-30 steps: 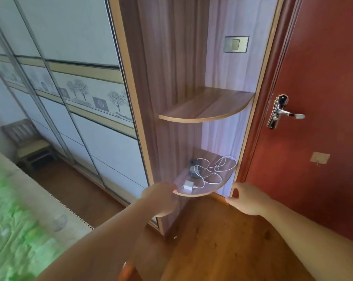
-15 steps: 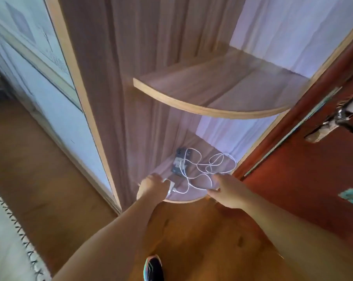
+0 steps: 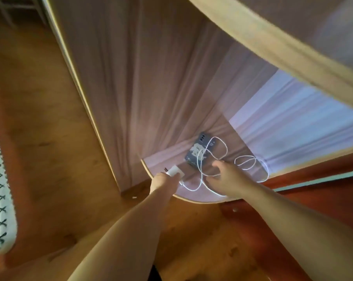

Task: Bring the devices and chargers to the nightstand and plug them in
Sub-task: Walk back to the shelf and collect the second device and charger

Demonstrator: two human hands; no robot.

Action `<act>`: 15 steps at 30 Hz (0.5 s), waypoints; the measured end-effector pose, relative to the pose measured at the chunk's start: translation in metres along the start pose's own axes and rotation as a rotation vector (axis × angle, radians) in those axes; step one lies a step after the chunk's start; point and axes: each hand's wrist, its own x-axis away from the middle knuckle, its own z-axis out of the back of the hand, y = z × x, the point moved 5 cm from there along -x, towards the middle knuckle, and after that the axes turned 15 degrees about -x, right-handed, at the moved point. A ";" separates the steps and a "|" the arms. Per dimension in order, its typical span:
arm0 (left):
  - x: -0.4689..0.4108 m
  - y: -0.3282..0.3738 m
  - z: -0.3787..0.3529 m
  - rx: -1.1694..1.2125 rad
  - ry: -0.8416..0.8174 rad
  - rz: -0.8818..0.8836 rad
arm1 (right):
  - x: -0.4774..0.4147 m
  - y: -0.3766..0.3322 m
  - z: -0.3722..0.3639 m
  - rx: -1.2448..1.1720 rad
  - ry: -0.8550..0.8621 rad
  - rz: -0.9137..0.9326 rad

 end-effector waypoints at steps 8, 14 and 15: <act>-0.021 0.002 -0.038 0.028 0.130 -0.065 | -0.035 0.058 -0.047 0.088 -0.042 0.001; -0.032 0.009 -0.042 -0.346 0.313 -0.284 | -0.071 0.078 -0.083 0.062 0.148 -0.042; -0.032 0.009 -0.044 -0.373 0.316 -0.314 | -0.078 0.078 -0.089 0.027 0.173 -0.065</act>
